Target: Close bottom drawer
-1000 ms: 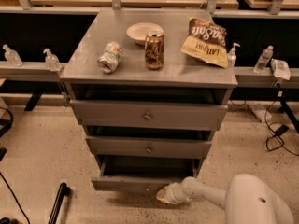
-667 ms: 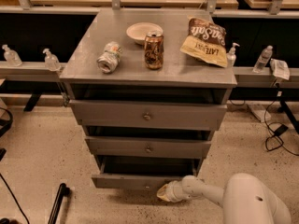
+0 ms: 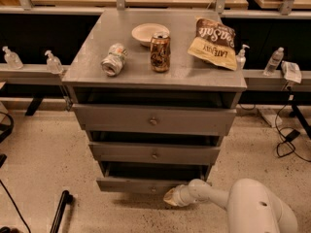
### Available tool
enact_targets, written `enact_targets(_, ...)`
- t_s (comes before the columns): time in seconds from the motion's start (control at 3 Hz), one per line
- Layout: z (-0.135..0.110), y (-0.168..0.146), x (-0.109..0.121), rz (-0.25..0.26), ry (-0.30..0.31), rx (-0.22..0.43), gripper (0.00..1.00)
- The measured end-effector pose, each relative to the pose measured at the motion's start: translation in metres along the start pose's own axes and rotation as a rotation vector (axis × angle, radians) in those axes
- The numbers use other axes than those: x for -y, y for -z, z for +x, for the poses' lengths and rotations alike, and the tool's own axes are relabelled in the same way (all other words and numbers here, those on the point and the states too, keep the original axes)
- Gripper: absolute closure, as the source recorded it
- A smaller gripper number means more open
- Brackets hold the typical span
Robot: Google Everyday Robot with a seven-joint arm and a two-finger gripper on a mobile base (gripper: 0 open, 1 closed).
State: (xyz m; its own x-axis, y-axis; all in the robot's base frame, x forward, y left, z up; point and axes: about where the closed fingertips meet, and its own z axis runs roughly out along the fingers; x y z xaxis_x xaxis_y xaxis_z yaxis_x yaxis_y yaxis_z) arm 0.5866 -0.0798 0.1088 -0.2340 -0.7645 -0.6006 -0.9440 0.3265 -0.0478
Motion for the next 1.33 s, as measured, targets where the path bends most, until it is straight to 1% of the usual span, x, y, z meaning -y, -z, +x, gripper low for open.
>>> enact_targets(0.33,0.001,-0.004,0.023,0.013,-0.018,-0.006,1.0)
enact_targets(0.67,0.001,-0.004,0.022,0.012,-0.02,-0.004,1.0)
enact_targets(1.0,0.004,0.005,0.025,-0.006,-0.043,0.026,1.0)
enact_targets(1.33,0.013,0.019,0.002,-0.011,-0.045,0.037,1.0)
